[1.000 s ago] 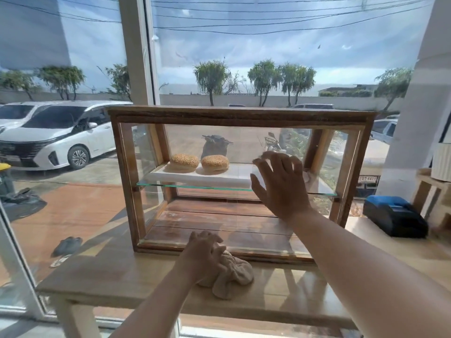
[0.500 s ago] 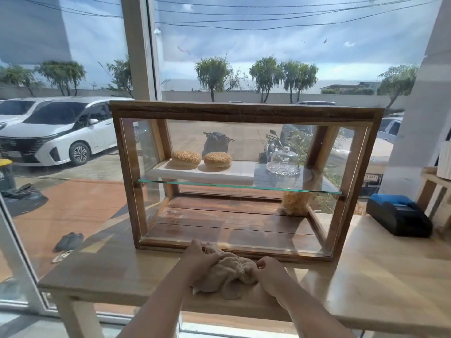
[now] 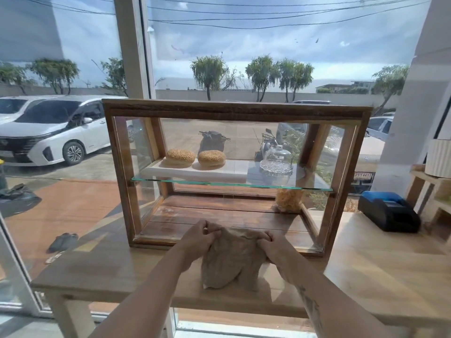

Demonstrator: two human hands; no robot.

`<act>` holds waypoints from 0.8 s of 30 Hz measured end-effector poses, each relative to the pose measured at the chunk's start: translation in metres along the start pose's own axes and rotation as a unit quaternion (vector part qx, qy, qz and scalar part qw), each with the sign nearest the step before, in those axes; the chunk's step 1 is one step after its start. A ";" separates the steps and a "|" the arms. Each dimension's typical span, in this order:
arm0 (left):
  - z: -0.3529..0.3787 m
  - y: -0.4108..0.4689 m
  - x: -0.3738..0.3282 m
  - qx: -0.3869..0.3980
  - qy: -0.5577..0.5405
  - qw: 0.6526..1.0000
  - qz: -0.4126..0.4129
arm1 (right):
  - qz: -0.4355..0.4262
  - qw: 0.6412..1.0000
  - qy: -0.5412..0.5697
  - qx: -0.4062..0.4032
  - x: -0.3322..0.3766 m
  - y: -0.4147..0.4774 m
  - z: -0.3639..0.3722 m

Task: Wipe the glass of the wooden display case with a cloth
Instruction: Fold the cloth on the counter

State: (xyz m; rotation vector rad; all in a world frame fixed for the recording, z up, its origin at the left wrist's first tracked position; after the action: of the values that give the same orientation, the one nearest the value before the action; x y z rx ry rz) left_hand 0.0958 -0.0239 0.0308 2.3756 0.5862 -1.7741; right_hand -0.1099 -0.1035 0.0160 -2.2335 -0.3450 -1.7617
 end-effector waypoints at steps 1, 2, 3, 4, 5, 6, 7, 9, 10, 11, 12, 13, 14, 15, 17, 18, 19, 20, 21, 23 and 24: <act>-0.001 -0.002 -0.008 -0.005 -0.008 1.000 0.021 | -0.018 1.000 0.006 0.003 0.008 -0.003 -0.002; -0.002 -0.004 -0.016 -0.012 -0.013 0.999 0.050 | -0.041 0.999 0.014 -0.003 0.016 -0.005 -0.004; -0.004 -0.007 -0.025 -0.018 -0.011 0.996 0.081 | -0.073 0.997 0.019 -0.016 0.025 -0.007 -0.007; -0.006 -0.011 -0.033 -0.020 -0.011 0.994 0.111 | -0.104 0.994 0.020 -0.031 0.033 -0.009 -0.011; -0.007 -0.015 -0.039 -0.016 -0.011 0.991 0.135 | -0.127 0.991 0.020 -0.039 0.040 -0.011 -0.015; -0.007 -0.017 -0.042 -0.003 -0.002 0.989 0.147 | -0.136 0.990 0.013 -0.032 0.043 -0.011 -0.018; -0.008 -0.017 -0.039 0.020 0.032 0.989 0.145 | -0.134 0.991 -0.010 -0.008 0.043 -0.012 -0.019; -0.003 -0.017 -0.021 0.111 0.166 0.975 0.098 | -0.073 0.981 -0.147 0.108 0.031 -0.011 -0.020; 0.002 -0.019 -0.008 0.173 0.223 0.958 0.053 | -0.018 0.954 -0.236 0.185 0.022 -0.014 -0.019; 0.007 -0.020 0.004 0.216 0.253 0.943 0.020 | 0.042 0.920 -0.299 0.250 0.013 -0.018 -0.018; 0.012 -0.020 0.010 0.222 0.270 0.937 0.016 | 0.083 0.897 -0.335 0.276 0.006 -0.021 -0.017; 0.014 -0.018 0.012 0.186 0.288 0.939 0.035 | 0.084 0.894 -0.353 0.263 0.000 -0.019 -0.016; 0.014 -0.014 0.011 0.128 0.307 0.941 0.066 | 0.053 0.907 -0.355 0.219 -0.002 -0.014 -0.016; 0.014 -0.009 0.010 0.072 0.341 0.933 0.090 | 0.010 0.922 -0.351 0.161 0.000 -0.011 -0.014; 0.019 -0.005 0.010 0.016 0.416 0.900 0.126 | -0.066 0.932 -0.347 0.085 0.005 -0.012 -0.005; 0.024 -0.005 0.014 0.019 0.444 0.887 0.129 | -0.088 0.923 -0.365 0.080 0.005 -0.013 0.001; 0.030 -0.006 0.019 0.036 0.461 0.878 0.121 | -0.102 0.908 -0.395 0.095 0.002 -0.016 0.009; 0.035 -0.008 0.026 0.056 0.476 0.871 0.113 | -0.113 0.887 -0.433 0.114 -0.001 -0.019 0.016; 0.040 -0.013 0.032 0.069 0.494 0.860 0.103 | -0.118 0.865 -0.472 0.127 -0.004 -0.023 0.022; 0.045 -0.017 0.048 0.073 0.530 0.840 0.086 | -0.112 0.842 -0.514 0.115 -0.018 -0.026 0.026; 0.046 -0.020 0.052 0.070 0.533 0.839 0.082 | -0.102 0.842 -0.520 0.099 -0.025 -0.026 0.024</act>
State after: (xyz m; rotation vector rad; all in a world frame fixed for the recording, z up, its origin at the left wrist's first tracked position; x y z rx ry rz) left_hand 0.0595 -0.0076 -0.0295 3.2372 0.2901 -0.2693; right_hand -0.1026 -0.0712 -0.0119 -2.8356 -0.9351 -0.3415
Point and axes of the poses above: each hand's wrist, its own y-axis towards the middle knuckle, its own z-axis out of the palm, x = y × z, the point moved 3 cm from there along y, towards the middle knuckle, and after that the axes turned 4 degrees about -z, right-handed, at the moved point
